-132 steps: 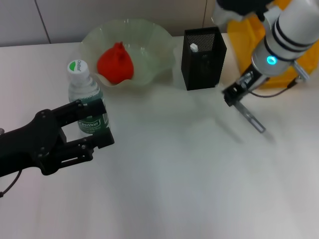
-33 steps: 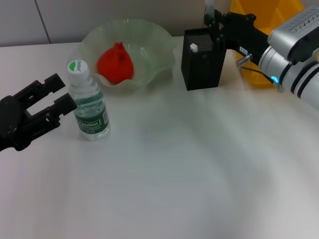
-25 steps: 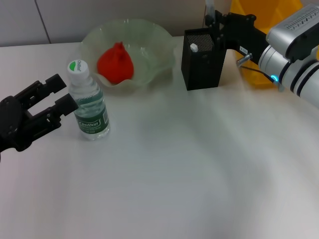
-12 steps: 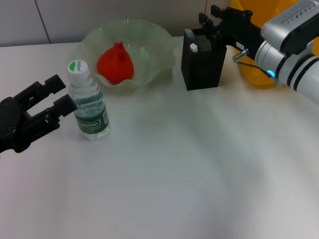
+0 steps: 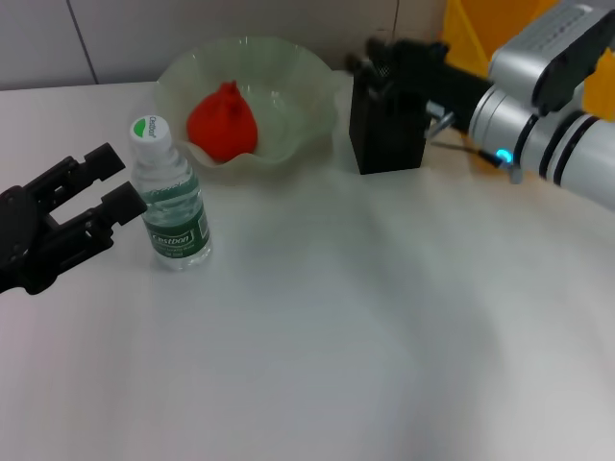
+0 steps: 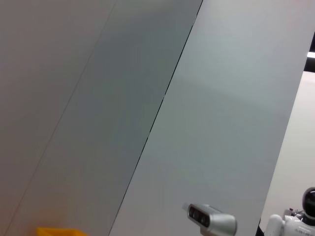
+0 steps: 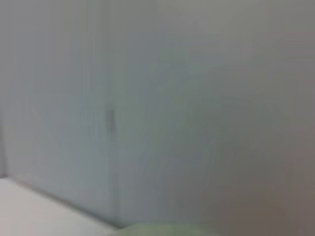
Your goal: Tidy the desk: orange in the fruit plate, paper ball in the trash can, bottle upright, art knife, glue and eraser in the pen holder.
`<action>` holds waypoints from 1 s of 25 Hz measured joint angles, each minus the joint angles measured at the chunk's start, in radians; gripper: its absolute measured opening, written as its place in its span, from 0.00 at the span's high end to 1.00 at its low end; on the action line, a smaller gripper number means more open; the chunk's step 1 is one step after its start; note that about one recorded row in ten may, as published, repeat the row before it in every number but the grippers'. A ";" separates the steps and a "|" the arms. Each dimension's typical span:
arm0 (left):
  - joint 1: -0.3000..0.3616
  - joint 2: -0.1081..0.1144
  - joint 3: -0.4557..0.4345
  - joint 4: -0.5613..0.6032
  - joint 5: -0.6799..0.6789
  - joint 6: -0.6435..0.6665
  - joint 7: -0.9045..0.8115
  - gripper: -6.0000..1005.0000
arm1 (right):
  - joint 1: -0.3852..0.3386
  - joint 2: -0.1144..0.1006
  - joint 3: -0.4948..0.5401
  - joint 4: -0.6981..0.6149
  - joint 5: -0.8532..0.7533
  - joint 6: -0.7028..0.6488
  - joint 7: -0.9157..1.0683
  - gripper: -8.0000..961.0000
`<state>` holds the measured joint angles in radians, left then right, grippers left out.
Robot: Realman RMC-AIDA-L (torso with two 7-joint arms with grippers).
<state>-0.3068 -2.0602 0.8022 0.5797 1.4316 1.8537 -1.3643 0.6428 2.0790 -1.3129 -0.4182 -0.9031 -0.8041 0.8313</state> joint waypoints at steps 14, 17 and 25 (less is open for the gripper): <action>-0.006 0.014 0.005 0.077 0.117 -0.034 -0.023 0.23 | -0.267 0.000 0.269 -0.611 -0.819 -0.732 0.812 0.54; -0.024 0.022 0.006 0.099 0.204 -0.031 -0.056 0.23 | -0.270 -0.002 0.351 -0.670 -0.915 -0.901 0.864 0.36; -0.049 0.008 0.027 0.137 0.327 -0.029 -0.015 0.22 | -0.311 0.003 0.498 -0.779 -0.983 -1.240 0.878 0.36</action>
<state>-0.3559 -2.0524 0.8291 0.7170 1.7589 1.8252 -1.3792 0.3314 2.0816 -0.8146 -1.1971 -1.8860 -2.0444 1.7098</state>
